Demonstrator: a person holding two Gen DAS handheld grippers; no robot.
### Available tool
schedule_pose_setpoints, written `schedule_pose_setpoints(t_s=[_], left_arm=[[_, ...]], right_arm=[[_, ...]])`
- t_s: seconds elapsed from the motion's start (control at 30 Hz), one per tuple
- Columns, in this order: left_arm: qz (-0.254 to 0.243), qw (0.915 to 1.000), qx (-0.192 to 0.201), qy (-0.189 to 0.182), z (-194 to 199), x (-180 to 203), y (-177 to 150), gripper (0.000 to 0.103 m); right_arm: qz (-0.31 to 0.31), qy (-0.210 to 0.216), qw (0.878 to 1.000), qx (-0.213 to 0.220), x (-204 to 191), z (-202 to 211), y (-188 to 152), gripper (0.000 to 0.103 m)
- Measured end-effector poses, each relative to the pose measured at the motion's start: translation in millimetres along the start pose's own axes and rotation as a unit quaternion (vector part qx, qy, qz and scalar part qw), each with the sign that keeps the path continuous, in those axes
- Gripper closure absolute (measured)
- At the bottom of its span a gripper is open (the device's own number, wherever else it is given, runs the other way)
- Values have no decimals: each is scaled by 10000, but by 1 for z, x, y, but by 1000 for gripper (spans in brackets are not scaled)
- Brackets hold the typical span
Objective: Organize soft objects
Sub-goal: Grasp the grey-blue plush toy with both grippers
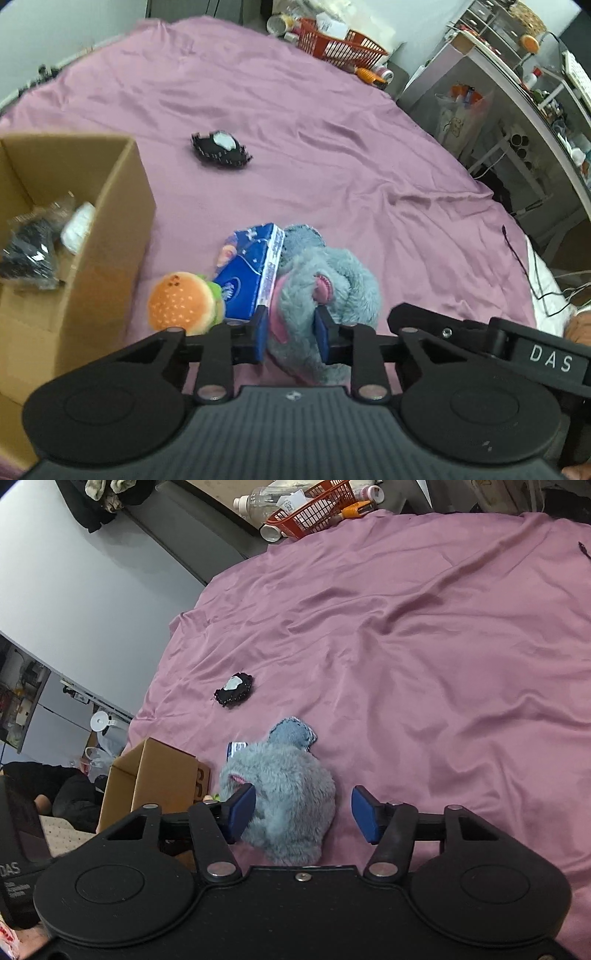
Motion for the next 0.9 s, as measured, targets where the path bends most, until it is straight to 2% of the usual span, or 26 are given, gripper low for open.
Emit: schedule_pose_setpoints(t_s=[0.17, 0.33, 0.5, 0.57, 0.6, 0.63, 0.9], left_arm=[[39, 10000, -8, -39, -11, -2, -1, 86], [145, 9997, 40, -171, -12, -7, 0, 87], [225, 9993, 40, -282, -11, -10, -1, 89], [158, 9995, 34, -281, -10, -9, -1, 90], [133, 9995, 31, -273, -9, -9, -1, 90], [124, 9996, 43, -263, -8, -8, -2, 90], [40, 9995, 173, -273, 4, 1, 2, 92]], right_arm=[[-20, 124, 9998, -147, -5, -13, 0, 49], [-259, 183, 9992, -256, -5, -24, 5, 49], [-130, 227, 9989, -400, -14, -34, 2, 50], [-145, 183, 9990, -390, -12, -35, 1, 59], [-134, 124, 9991, -381, -11, -36, 2, 71], [-72, 21, 9994, -346, -9, -35, 2, 78], [307, -108, 9995, -20, -15, -20, -2, 85]])
Point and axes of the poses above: each gripper's, at about its wrist camera, not at the fingertips, and z roughly against the way its jaws point, x to its right, y to its top, the point moved 6 cm from there along -z, roughly the way its jaws point, and after that the axes turned 12 degrees about -z, right-handed, at the moved point
